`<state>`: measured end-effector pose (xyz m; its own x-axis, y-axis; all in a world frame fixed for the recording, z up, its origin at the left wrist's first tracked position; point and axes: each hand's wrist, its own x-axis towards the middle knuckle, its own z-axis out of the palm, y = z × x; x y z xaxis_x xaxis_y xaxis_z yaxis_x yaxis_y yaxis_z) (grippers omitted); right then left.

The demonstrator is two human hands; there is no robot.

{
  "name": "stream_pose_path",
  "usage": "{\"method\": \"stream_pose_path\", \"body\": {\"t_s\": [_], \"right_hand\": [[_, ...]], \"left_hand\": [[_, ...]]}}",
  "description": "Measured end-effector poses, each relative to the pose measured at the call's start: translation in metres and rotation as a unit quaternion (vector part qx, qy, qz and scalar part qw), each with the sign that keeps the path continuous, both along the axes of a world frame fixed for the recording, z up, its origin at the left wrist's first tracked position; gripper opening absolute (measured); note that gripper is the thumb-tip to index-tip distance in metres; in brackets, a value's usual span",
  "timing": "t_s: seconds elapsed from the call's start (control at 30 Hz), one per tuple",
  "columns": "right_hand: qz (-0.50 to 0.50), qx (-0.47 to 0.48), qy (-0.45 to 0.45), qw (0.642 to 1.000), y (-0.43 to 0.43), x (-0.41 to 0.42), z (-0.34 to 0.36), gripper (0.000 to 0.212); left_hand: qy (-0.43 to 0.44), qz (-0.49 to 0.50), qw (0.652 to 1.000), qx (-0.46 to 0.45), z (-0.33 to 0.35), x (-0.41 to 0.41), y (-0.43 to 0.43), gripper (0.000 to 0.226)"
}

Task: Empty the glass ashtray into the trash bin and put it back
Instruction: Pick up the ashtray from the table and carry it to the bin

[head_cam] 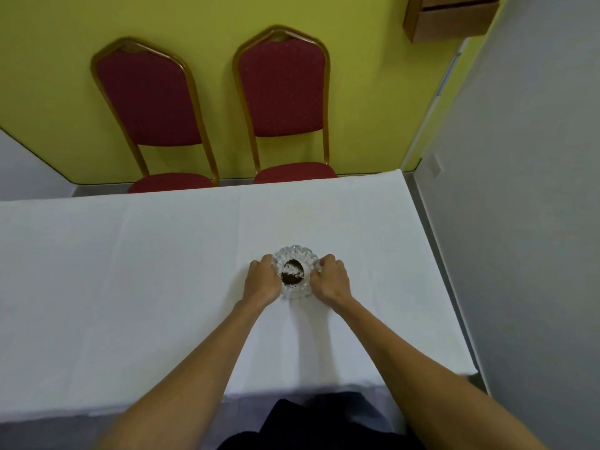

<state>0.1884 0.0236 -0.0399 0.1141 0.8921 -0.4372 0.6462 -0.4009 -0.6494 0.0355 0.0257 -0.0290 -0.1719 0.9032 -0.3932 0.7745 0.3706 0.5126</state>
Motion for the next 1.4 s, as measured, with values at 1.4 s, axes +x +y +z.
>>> {"method": "stream_pose_path", "body": {"t_s": [1.4], "right_hand": [[-0.685,0.105,-0.090,0.716,-0.475,0.230,-0.061,0.040]], "left_hand": [[-0.144,-0.618,0.772,-0.027,-0.040,0.349,-0.318,0.033]]}}
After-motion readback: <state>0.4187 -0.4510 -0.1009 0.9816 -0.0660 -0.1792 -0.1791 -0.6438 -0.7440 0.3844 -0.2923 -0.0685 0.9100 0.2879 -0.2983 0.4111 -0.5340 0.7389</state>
